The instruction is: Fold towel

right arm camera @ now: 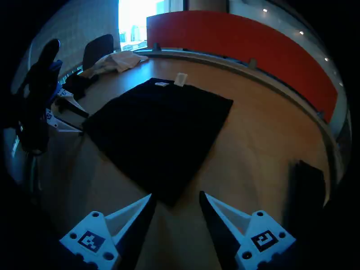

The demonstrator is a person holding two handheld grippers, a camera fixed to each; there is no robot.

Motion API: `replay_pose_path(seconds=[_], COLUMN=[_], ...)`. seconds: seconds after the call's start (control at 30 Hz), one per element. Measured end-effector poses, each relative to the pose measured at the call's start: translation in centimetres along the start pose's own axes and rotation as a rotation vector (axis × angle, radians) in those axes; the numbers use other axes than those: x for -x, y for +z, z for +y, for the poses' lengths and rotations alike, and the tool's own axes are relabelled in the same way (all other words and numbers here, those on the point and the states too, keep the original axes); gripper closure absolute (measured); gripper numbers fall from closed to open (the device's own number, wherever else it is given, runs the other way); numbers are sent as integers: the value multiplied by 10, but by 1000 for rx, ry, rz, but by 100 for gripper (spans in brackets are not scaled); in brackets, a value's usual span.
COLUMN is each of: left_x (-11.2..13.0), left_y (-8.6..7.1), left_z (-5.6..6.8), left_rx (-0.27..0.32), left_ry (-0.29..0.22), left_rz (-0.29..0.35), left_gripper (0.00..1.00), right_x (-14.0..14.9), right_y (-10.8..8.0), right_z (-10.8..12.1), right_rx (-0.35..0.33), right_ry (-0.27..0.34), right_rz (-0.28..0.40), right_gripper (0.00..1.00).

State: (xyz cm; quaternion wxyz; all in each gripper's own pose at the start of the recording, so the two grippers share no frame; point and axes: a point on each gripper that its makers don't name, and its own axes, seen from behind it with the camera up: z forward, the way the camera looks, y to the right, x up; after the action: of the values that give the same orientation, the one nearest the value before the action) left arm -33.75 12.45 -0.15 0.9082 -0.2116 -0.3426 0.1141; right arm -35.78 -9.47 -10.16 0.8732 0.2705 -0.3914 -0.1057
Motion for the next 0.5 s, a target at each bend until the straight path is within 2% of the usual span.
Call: replay_pose_path(seconds=[0.1, 0.3, 0.43, 0.5], left_x=[0, -1, -1, -1], left_y=[0, 1, 1, 1], left_z=[0, 1, 4, 4], left_rx=[-1, 0, 4, 4], left_ry=[0, 3, 8, 7], left_rz=[-1, -1, -2, -3], left_gripper=[18, 31, 45, 47], right_x=[1, 2, 2, 3], right_y=[1, 3, 4, 5], right_z=[0, -3, -5, -5], right_rx=[-3, -15, -20, -22], right_ry=[-10, -20, -22, -25], right_rz=[-3, -7, -9, -10], right_gripper=[28, 31, 35, 35])
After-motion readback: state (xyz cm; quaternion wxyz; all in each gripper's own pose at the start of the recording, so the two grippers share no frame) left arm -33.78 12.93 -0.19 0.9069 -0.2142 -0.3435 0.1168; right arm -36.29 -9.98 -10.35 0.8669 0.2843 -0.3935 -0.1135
